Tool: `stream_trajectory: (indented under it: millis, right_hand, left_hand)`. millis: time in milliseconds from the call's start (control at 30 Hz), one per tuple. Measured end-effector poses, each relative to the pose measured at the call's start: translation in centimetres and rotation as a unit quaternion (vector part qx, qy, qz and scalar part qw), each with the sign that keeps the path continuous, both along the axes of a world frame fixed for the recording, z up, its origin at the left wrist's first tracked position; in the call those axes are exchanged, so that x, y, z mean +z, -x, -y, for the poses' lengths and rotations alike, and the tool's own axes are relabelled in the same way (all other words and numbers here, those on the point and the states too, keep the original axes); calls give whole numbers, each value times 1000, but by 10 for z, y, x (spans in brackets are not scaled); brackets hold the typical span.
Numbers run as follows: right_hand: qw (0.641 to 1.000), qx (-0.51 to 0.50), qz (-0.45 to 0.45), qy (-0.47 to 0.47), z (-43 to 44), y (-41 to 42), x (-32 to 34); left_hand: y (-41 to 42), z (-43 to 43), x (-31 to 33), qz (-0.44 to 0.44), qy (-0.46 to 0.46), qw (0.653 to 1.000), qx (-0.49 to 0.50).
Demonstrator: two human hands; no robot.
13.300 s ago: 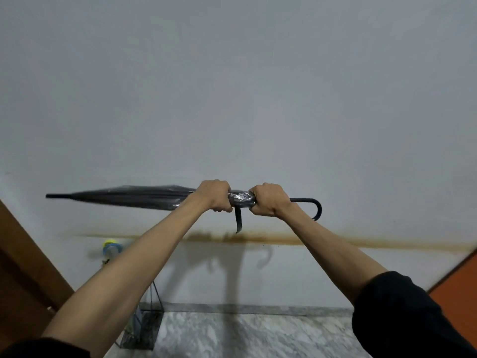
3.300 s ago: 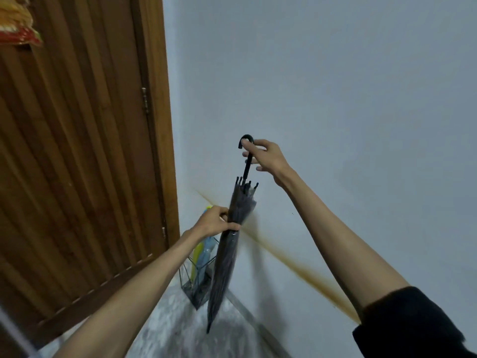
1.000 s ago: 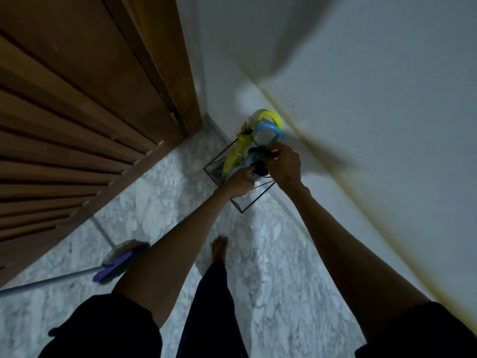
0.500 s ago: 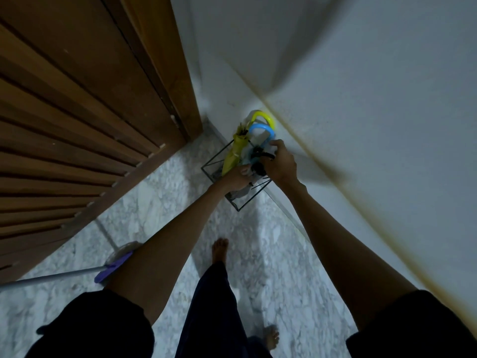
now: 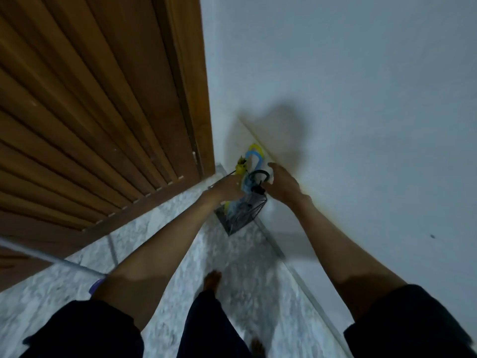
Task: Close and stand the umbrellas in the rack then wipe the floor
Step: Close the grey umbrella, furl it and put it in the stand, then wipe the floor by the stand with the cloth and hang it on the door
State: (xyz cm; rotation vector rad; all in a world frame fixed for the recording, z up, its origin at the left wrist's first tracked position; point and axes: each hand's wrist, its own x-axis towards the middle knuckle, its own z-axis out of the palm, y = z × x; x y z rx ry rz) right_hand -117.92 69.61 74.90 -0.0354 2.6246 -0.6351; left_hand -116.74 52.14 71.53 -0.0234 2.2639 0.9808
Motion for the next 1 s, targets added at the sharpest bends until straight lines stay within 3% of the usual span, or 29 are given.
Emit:
stream_trajectory:
  millis: [367, 733, 1000]
  right_hand:
    - [987, 153, -51, 9, 36, -131, 108]
    - [939, 316, -74, 112, 246, -262, 224]
    - [882, 399, -162, 190, 416, -372, 315]
  left_hand:
    - [-186, 51, 142, -116, 84, 978, 152]
    - [-386, 238, 261, -175, 201, 894, 360]
    - [-520, 371, 358, -236, 255, 825, 446]
